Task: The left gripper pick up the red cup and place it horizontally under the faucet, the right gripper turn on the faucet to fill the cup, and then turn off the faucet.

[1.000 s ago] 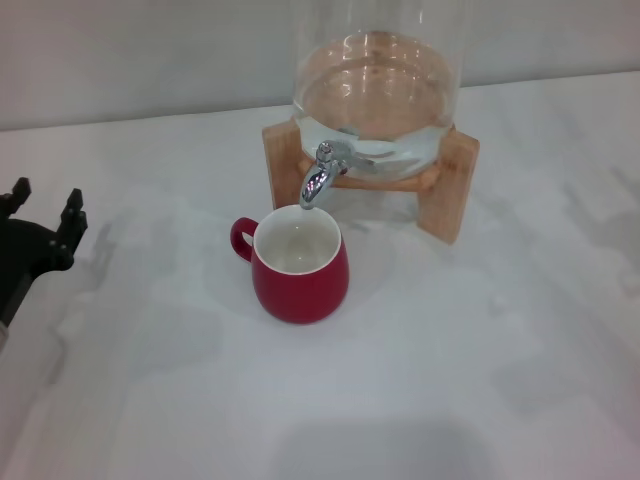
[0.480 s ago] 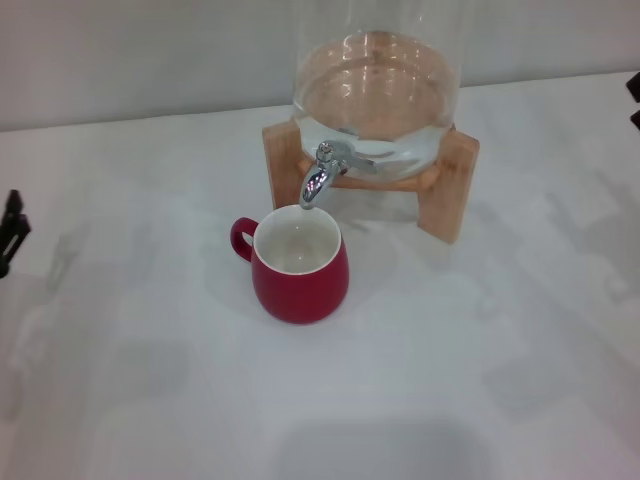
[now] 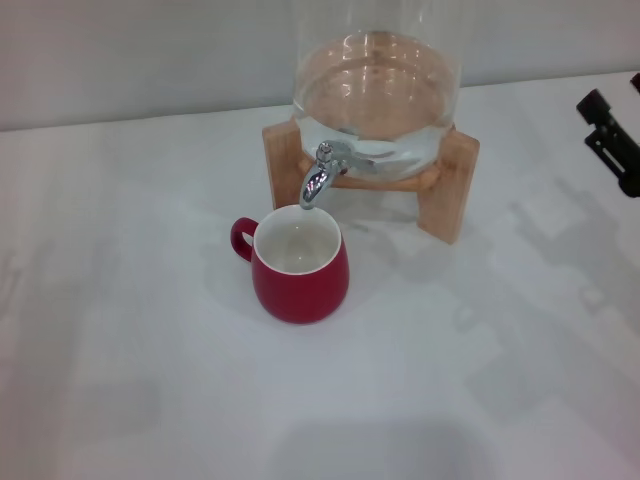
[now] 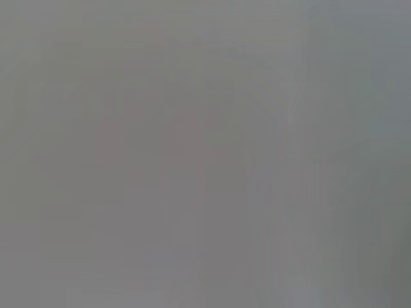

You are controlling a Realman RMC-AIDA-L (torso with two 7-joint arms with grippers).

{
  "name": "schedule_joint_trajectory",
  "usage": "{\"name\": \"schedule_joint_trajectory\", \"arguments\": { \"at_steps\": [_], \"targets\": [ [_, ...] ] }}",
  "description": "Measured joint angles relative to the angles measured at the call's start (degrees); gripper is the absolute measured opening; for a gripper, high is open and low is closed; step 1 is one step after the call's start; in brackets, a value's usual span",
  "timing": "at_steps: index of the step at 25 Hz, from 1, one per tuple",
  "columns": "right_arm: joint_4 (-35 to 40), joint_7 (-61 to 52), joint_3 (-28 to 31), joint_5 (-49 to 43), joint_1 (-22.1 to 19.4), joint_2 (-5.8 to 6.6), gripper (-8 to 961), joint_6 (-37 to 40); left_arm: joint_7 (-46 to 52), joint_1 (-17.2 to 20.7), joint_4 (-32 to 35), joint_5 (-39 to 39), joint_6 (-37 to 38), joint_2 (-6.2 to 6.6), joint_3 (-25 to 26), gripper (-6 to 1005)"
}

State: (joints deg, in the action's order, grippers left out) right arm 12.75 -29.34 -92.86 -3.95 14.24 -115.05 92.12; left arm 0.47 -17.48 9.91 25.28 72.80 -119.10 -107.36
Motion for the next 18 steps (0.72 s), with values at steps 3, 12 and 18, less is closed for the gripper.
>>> {"name": "schedule_joint_trajectory", "arguments": {
  "at_steps": [3, 12, 18],
  "targets": [
    [-0.20, -1.03, -1.52, 0.00, 0.01, 0.00, 793, -0.09, -0.86, 1.12, -0.10, 0.09, 1.60, -0.26, 1.49, 877],
    [-0.65, -3.49, -7.35, -0.09, -0.67, 0.00, 793, -0.66, -0.76, 2.14, -0.33, 1.90, 2.58, -0.27, 1.73, 878],
    [-0.68, -5.40, -11.48, -0.09, -0.60, 0.00, 793, -1.17, -0.83, 2.45, -0.33, 1.81, 2.62, -0.29, 1.46, 878]
  ]
}}
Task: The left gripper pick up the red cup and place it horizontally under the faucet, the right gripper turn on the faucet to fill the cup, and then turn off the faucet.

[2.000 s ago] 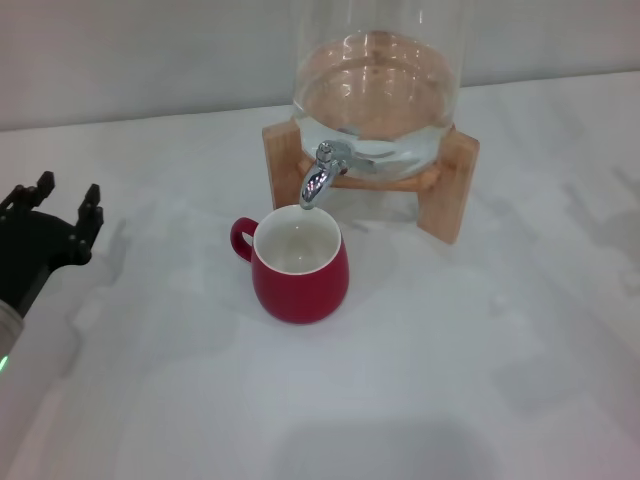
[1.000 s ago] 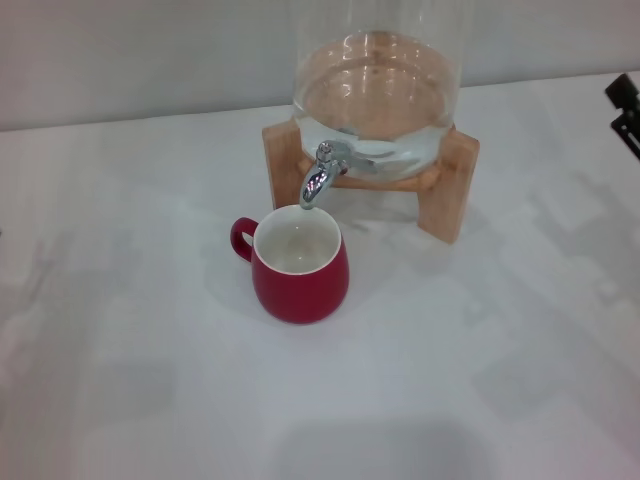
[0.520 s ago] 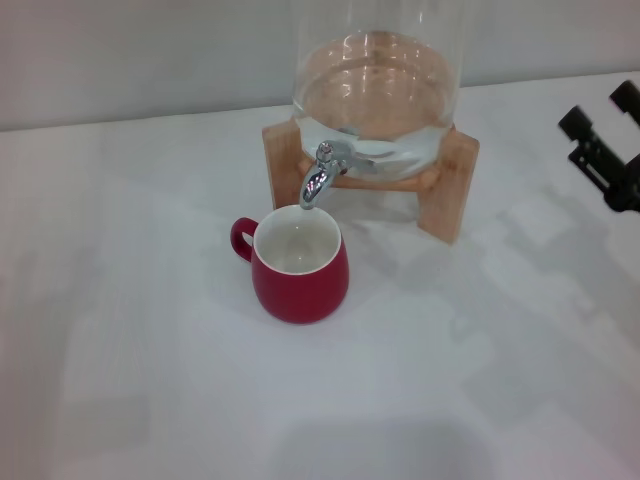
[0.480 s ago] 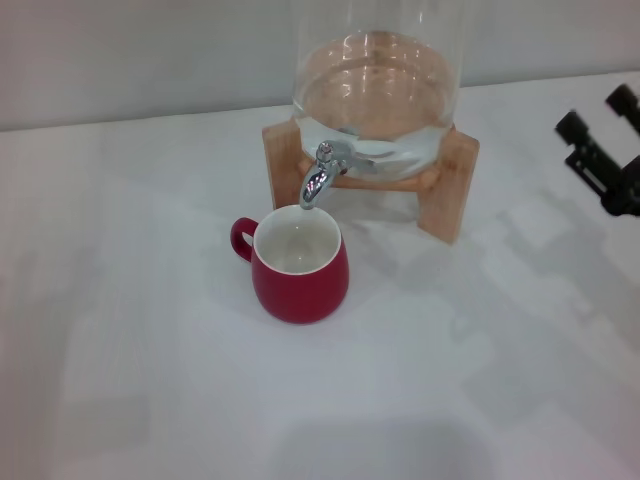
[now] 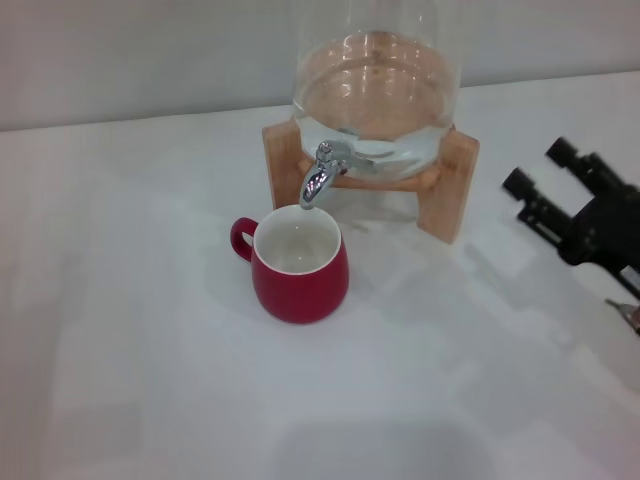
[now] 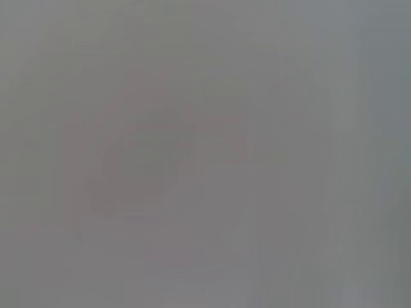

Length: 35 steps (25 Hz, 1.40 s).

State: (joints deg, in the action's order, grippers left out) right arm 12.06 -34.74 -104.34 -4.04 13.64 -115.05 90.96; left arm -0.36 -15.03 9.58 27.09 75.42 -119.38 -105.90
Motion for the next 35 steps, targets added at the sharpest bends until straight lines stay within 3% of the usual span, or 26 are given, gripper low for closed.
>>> {"name": "schedule_joint_trajectory", "arguments": {
  "at_steps": [6, 12, 35],
  "targets": [
    [0.68, -1.59, -4.60, -0.01, 0.50, -0.03, 794, -1.45, -0.02, 0.09, -0.08, -0.28, 0.00, -0.06, -0.16, 877],
    [6.28, -2.30, -9.44, 0.00, 0.99, -0.09, 794, -6.19, -0.10, 0.10, -0.09, -0.41, -0.08, -0.07, -0.21, 877],
    [9.26, -3.84, -12.51, 0.00, 6.02, -0.25, 794, -12.52, 0.03, 0.01, -0.18, -0.20, -0.52, -0.06, -0.36, 877]
  ]
}}
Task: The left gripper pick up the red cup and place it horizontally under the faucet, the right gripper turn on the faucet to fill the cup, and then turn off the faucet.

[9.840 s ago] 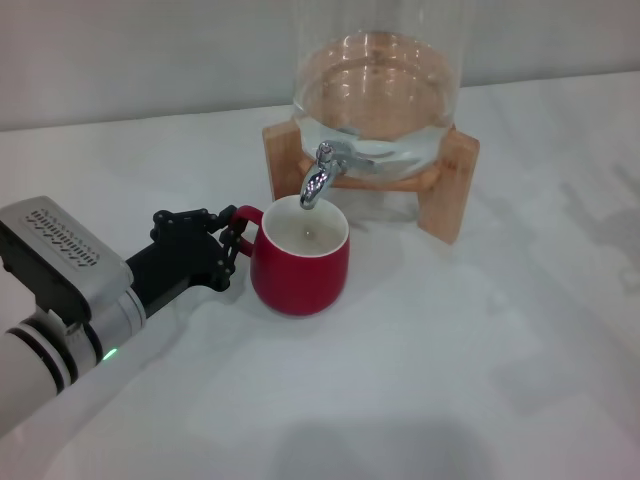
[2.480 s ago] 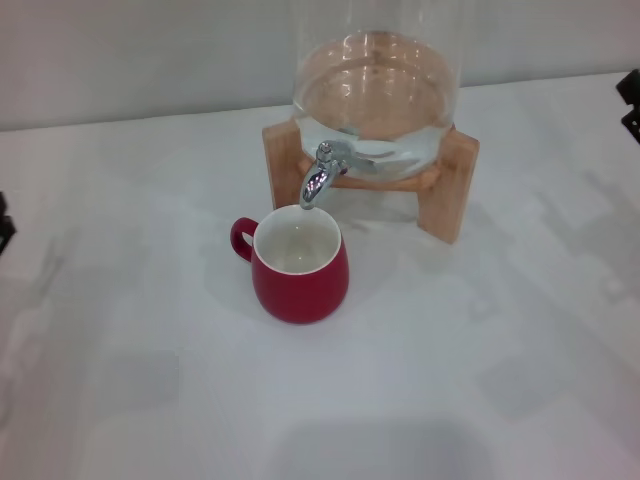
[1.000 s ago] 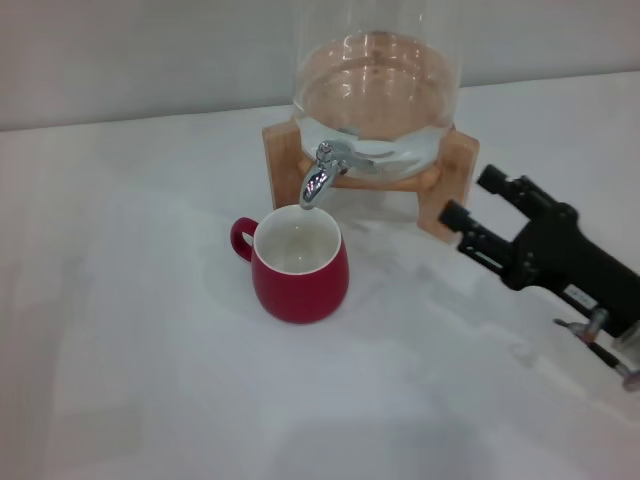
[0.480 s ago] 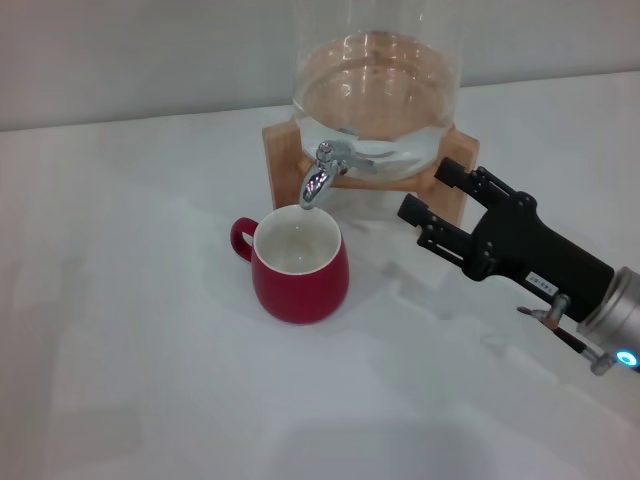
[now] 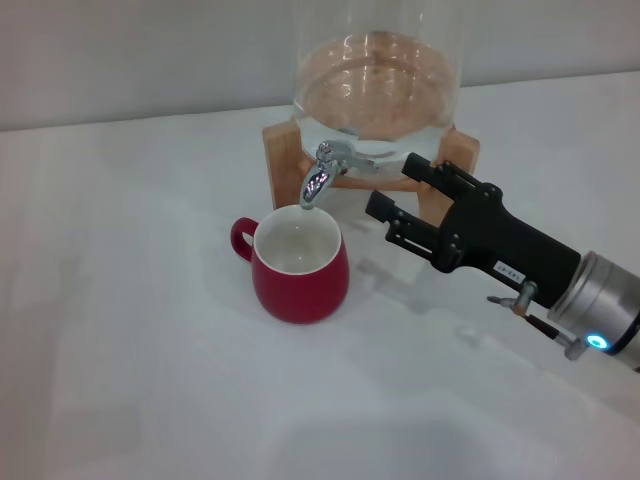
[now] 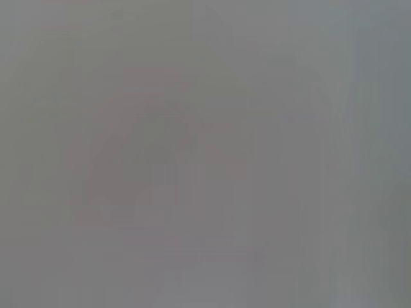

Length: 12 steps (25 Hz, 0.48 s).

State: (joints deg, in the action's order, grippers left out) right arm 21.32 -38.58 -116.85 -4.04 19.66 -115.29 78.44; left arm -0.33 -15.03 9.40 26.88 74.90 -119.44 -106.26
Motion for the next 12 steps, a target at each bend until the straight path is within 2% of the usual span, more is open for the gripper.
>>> {"name": "schedule_joint_trajectory", "arguments": {
  "at_steps": [12],
  "targets": [
    [1.13, -0.01, -1.15, 0.00, 1.21, -0.02, 794, -1.92, 0.11, 0.00, -0.09, -0.17, -0.20, 0.00, 0.00, 876]
  ]
}}
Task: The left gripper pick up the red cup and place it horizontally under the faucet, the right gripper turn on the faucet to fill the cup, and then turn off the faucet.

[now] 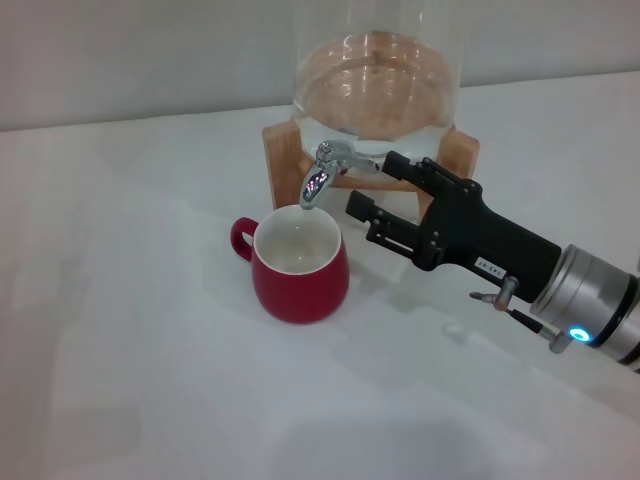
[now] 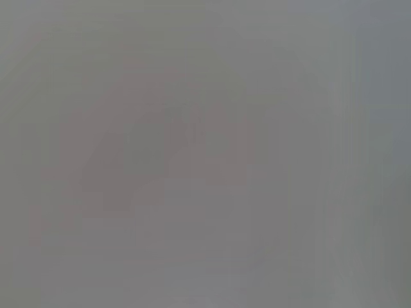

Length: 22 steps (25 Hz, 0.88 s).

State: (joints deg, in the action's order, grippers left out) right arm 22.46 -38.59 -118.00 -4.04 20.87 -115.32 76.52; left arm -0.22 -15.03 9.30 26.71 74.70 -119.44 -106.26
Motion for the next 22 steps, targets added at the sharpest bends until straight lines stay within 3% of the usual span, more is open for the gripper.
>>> {"name": "schedule_joint_trajectory", "arguments": {
  "at_steps": [22],
  "targets": [
    [2.47, -0.09, -2.41, 0.00, 0.14, 0.00, 794, -1.57, 0.05, -0.21, 0.01, -0.08, 0.06, 0.00, 0.00, 878]
  ]
}}
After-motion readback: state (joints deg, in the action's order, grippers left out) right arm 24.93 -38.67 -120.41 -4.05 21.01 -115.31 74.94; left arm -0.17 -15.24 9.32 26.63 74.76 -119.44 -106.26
